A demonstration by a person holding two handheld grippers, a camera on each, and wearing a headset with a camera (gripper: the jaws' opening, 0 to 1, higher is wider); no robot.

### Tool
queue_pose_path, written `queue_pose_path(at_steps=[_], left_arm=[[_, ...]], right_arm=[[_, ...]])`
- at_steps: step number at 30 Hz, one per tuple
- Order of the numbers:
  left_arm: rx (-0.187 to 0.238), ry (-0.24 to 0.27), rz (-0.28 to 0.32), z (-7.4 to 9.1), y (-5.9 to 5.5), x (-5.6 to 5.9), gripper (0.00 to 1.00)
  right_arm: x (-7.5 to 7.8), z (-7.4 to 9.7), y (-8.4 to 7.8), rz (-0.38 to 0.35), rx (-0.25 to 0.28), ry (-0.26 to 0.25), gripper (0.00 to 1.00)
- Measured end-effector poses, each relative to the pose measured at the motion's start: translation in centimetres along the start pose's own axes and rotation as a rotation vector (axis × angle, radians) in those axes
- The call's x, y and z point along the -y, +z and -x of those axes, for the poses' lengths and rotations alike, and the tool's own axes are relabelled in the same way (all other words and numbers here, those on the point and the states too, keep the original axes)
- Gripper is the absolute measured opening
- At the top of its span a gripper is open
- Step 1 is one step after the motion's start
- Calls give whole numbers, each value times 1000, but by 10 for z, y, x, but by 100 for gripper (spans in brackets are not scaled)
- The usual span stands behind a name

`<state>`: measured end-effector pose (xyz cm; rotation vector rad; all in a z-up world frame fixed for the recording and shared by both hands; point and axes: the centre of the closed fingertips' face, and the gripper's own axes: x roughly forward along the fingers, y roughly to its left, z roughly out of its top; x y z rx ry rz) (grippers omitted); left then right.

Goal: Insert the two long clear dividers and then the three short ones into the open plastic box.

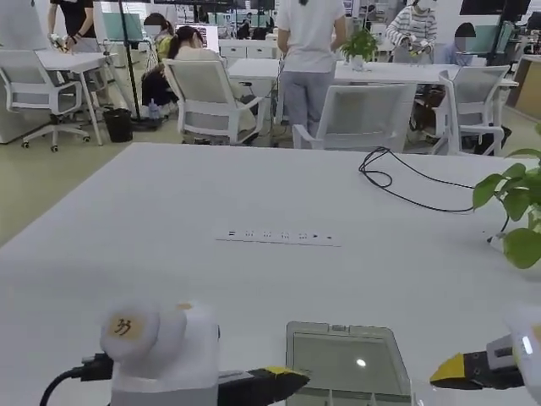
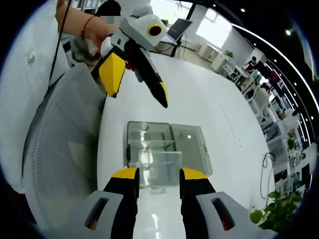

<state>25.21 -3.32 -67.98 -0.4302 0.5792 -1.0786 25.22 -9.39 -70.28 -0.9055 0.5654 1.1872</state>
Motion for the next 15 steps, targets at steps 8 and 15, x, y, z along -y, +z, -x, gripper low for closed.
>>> queue_pose_path(at_steps=[8, 15], left_arm=[[-38, -55, 105, -14, -6, 13, 50], [-50, -68, 166, -19, -11, 16, 32]], right_arm=[[-7, 0, 24, 45, 23, -3, 33], [-11, 1, 36, 60, 40, -1, 33]])
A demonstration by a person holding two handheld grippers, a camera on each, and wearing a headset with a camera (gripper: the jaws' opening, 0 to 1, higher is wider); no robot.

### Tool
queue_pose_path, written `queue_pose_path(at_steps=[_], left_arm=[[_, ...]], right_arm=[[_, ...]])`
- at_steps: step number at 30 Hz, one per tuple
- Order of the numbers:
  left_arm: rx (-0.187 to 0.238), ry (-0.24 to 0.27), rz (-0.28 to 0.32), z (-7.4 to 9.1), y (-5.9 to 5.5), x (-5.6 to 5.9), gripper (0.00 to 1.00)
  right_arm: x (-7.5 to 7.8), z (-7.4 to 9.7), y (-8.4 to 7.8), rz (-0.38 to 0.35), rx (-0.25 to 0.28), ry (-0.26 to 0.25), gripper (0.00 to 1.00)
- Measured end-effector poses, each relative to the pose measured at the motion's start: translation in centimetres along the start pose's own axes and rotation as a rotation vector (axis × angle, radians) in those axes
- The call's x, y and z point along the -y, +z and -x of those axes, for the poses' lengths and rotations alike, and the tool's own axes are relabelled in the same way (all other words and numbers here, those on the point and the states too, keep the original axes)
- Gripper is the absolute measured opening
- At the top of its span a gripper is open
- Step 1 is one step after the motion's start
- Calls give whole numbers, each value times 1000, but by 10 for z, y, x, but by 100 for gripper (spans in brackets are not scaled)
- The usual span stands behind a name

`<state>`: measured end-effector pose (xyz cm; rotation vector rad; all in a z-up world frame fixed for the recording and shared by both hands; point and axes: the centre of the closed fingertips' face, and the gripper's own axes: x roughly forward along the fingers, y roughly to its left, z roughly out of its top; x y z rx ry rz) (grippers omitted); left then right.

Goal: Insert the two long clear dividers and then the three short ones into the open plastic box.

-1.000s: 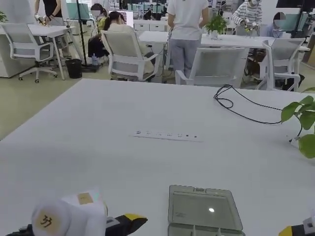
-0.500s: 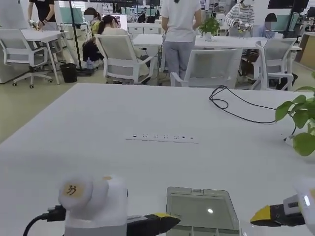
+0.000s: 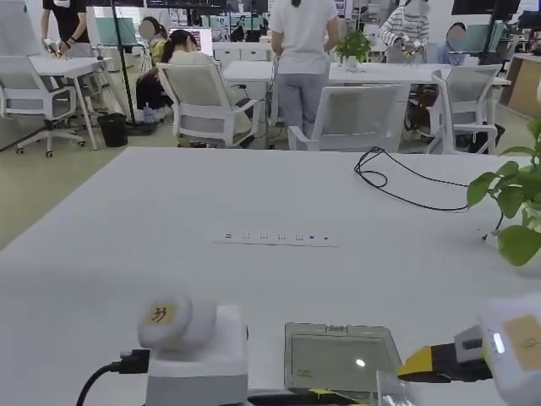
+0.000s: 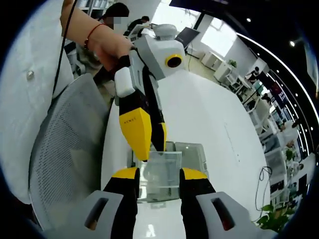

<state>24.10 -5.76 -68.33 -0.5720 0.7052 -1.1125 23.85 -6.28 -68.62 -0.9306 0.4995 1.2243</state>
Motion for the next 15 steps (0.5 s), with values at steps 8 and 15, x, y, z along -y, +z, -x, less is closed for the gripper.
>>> queue_pose_path(at_steps=[8, 15], left_arm=[[-11, -26, 36, -3, -4, 5, 15], [-9, -38, 60, -3, -6, 7, 6]], right_arm=[[-4, -1, 7, 28, 2, -1, 33], [-8, 0, 9, 42, -4, 2, 33]])
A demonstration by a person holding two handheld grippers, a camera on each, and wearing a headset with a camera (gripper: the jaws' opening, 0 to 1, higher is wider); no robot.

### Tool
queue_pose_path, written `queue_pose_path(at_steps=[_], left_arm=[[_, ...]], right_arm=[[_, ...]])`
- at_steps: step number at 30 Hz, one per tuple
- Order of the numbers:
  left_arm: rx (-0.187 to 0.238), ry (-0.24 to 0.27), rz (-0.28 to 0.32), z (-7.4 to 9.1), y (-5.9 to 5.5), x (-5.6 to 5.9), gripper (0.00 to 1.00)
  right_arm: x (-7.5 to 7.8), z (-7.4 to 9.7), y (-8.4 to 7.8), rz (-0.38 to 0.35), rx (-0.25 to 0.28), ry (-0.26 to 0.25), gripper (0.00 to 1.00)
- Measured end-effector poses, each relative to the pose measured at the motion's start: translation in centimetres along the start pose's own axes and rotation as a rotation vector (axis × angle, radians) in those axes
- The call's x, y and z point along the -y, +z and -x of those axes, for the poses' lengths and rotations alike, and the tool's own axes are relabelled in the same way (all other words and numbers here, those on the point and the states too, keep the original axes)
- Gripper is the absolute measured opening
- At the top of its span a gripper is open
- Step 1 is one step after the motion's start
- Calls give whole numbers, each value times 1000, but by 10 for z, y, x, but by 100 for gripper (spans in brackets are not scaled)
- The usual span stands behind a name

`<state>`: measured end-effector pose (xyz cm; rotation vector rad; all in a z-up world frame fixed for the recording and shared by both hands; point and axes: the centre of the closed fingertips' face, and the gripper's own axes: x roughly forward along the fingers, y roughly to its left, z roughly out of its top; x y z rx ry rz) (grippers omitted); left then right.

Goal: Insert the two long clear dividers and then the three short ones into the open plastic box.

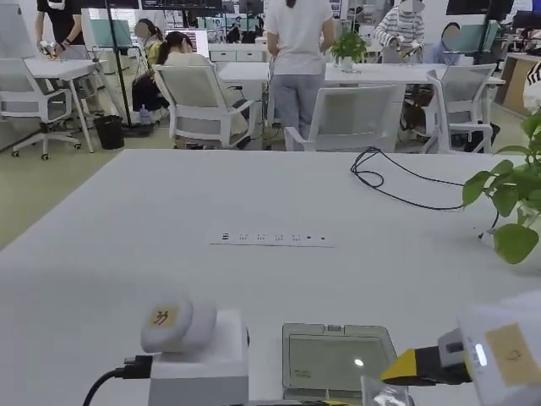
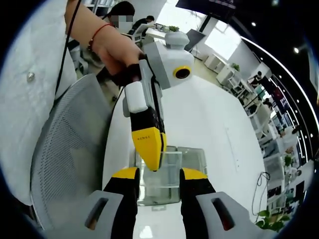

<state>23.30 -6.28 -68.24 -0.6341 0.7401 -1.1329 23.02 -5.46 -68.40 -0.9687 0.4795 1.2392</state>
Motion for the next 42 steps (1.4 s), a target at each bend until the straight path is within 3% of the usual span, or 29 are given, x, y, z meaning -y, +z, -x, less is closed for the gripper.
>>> queue_pose_path(at_steps=[17, 19, 21, 23, 27, 29, 33, 37, 40, 42], left_arm=[[0, -4, 24, -1, -2, 1, 0], [8, -3, 31, -1, -1, 0, 0], [14, 22, 1, 0, 0, -5, 0], [16, 16, 21, 2, 0, -5, 0], [-2, 25, -78, 5, -1, -5, 0], [-5, 14, -134, 6, -2, -2, 0], [-47, 2, -332, 10, -9, 2, 0], [-56, -53, -450, 12, -13, 15, 0], [-54, -78, -478, 14, -15, 21, 0], [-65, -102, -519, 15, -17, 26, 0]], right_arm=[[-1, 2, 0, 34, -15, -9, 33], [0, 3, 1, 32, -14, -13, 34], [3, 4, 3, 22, -5, -17, 33], [5, 6, 6, -6, 10, -19, 34], [10, 12, 11, -76, 68, 0, 34], [12, 14, 12, -117, 94, 26, 32], [13, 24, 17, -188, 156, 132, 28], [6, 34, 25, -281, 221, 294, 23], [-2, 37, 29, -300, 235, 397, 18], [-3, 35, 28, -292, 230, 429, 17]])
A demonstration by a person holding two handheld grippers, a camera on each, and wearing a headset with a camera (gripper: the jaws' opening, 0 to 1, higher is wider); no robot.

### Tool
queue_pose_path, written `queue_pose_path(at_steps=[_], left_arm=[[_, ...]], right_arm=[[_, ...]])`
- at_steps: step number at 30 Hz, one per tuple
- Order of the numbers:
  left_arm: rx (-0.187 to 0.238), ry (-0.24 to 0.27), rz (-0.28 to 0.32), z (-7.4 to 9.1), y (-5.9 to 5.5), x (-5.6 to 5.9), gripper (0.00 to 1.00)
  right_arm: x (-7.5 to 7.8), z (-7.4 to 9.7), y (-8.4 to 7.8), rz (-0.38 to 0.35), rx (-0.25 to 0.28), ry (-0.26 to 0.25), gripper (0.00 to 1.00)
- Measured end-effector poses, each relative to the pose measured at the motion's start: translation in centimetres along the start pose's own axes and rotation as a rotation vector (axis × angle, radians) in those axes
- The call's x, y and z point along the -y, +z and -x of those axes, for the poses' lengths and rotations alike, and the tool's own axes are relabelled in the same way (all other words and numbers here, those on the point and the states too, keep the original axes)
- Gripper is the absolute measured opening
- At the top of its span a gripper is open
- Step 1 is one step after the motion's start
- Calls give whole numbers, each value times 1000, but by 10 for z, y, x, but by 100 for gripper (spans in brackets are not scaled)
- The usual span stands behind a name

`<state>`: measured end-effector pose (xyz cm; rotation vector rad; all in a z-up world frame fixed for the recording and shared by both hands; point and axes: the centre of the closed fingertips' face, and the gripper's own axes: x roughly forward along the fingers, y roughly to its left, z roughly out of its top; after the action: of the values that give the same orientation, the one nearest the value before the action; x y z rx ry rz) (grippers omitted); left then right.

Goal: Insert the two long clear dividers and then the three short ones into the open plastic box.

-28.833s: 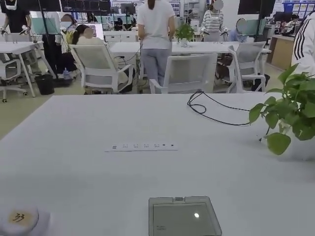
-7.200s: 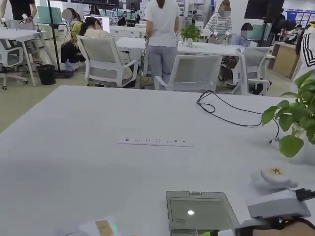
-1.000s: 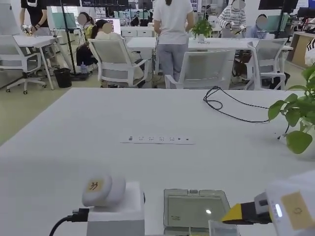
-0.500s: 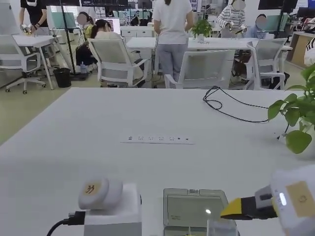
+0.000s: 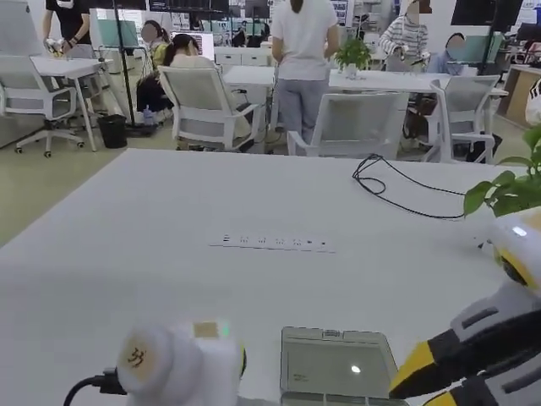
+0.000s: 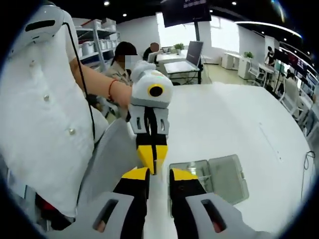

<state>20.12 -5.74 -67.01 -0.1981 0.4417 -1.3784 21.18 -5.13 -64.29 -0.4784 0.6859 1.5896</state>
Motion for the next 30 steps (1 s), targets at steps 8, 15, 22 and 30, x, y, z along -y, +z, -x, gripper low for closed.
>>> queue_pose_path(at_steps=[8, 15, 22, 30], left_arm=[[-20, -36, -100, 3, -2, 11, 0], [2, -41, -126, 5, 4, 12, 0], [10, -36, -119, 7, 3, 11, 0], [-3, -26, -142, 9, -1, 9, 0]], right_arm=[[-18, -11, -2, -25, -33, 160, 12], [-23, -18, -5, -18, -59, 208, 5], [-22, -20, -6, -8, -63, 216, 3], [-20, -23, -8, 7, -75, 212, 3]])
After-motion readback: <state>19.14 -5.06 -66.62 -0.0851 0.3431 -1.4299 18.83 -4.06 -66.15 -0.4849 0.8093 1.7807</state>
